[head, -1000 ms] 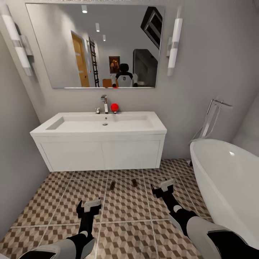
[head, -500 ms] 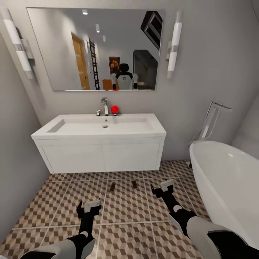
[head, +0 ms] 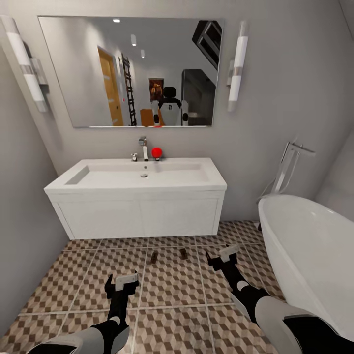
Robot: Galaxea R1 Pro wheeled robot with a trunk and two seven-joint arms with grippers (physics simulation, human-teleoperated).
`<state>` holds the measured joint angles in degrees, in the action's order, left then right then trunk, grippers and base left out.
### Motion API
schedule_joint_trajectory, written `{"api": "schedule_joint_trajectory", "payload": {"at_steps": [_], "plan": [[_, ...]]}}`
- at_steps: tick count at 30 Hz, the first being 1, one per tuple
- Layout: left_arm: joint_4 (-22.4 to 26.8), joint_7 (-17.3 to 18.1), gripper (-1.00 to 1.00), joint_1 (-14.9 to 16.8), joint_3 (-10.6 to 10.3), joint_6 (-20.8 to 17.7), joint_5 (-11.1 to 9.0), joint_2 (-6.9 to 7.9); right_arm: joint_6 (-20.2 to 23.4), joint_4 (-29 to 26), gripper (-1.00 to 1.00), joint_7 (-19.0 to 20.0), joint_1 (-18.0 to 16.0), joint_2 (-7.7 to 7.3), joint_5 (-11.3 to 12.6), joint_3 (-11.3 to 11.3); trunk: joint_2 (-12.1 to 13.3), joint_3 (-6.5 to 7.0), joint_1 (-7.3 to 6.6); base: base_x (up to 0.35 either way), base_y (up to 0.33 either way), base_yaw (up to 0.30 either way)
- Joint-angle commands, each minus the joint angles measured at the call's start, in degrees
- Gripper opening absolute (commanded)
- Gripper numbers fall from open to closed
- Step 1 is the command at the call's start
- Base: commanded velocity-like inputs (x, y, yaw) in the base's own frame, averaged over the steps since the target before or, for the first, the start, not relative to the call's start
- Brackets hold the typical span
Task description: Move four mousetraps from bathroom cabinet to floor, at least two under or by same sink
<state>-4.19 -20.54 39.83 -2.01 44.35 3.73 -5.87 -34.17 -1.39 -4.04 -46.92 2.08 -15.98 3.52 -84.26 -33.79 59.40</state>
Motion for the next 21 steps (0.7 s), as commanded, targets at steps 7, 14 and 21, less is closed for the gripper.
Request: {"api": "schedule_joint_trajectory", "payload": {"at_steps": [7, 14, 21], "plan": [[-0.23, -0.55, 1.00, 0.08, -0.19, 0.21, 0.40, -0.02, -0.11, 0.10, 1.00, -0.44, -0.03, -0.02, -0.19, 0.29, 2.79, 1.21, -1.55, 0.000, 0.000, 0.000], [-0.28, -0.55, 1.00, -0.02, -0.19, 0.21, 0.40, -0.06, -0.22, 0.08, 1.00, -0.52, 1.88, -0.54, -0.19, 0.25, 5.60, 2.46, -3.08, 0.000, 0.000, 0.000], [-0.27, -0.47, 1.00, -3.01, -0.12, 0.28, 0.40, 0.19, -1.02, 0.07, 1.00, -0.53, 5.02, -2.72, -0.14, 0.25, 8.40, 3.72, -4.62, 0.000, 0.000, 0.000]]}}
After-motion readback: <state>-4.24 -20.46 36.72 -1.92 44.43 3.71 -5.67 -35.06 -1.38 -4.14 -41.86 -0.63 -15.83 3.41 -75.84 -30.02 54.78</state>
